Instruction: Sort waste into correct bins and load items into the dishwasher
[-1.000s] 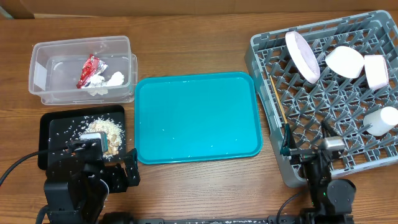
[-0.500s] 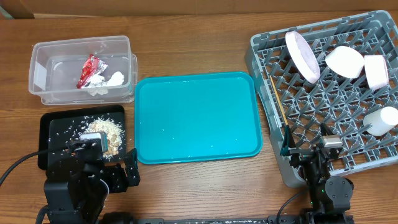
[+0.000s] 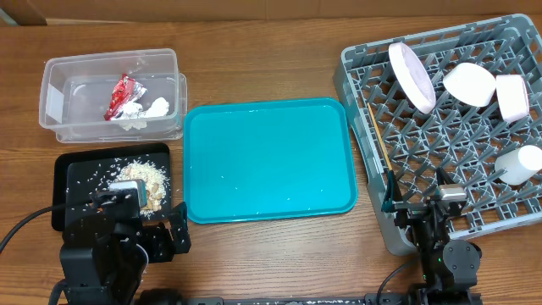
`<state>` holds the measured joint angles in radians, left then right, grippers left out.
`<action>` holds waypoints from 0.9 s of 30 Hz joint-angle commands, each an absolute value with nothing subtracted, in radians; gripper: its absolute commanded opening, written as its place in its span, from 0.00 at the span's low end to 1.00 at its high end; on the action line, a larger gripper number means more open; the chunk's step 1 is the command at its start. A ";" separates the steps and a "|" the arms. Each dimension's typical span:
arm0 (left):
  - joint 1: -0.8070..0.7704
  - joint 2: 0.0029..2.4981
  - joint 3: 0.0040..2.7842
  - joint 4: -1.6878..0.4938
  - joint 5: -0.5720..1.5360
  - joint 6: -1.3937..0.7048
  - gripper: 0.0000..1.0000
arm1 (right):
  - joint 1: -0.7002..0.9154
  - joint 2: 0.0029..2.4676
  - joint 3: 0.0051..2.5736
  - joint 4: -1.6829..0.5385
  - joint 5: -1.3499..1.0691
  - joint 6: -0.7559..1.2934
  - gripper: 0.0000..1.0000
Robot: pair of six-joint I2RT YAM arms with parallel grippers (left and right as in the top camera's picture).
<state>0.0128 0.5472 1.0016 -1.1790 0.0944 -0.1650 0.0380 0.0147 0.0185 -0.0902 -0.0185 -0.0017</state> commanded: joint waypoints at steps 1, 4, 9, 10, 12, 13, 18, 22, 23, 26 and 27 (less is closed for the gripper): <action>0.012 0.543 0.997 -1.175 0.105 -0.177 1.00 | 0.030 0.007 0.009 -0.084 -0.009 -0.007 1.00; 0.012 0.543 0.997 -1.176 0.104 -0.177 1.00 | 0.030 0.007 0.009 -0.084 -0.009 -0.007 1.00; 0.012 0.535 0.995 -1.178 0.098 -0.174 1.00 | 0.031 0.007 0.009 -0.084 -0.009 -0.007 1.00; 0.012 0.529 0.992 -1.176 0.082 -0.163 1.00 | 0.031 0.007 0.008 -0.084 -0.008 -0.007 1.00; 0.012 0.506 0.967 -1.142 0.075 -0.163 1.00 | 0.031 0.007 0.009 -0.084 -0.009 -0.007 1.00; 0.012 0.487 0.943 -1.113 0.073 -0.163 1.00 | 0.030 0.007 0.008 -0.084 -0.009 -0.007 1.00; 0.012 0.335 0.698 -0.871 0.072 -0.164 1.00 | 0.031 0.007 0.008 -0.084 -0.009 -0.007 1.00; 0.012 0.192 0.472 -0.672 0.092 -0.169 1.00 | 0.030 0.007 0.009 -0.084 -0.008 -0.007 1.00; 0.012 0.153 0.413 -0.619 0.099 -0.168 1.00 | 0.030 0.007 0.008 -0.084 -0.009 -0.007 1.00; 0.012 0.067 0.286 -0.486 0.105 -0.168 1.00 | 0.030 0.007 0.008 -0.084 -0.008 -0.007 1.00; 0.012 0.044 0.251 -0.439 0.105 -0.167 1.00 | 0.030 0.007 0.008 -0.084 -0.009 -0.007 1.00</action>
<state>0.0128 0.1032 0.3199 -0.4973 0.0906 -0.1646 0.0341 0.0147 0.0185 -0.0906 -0.0181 -0.0013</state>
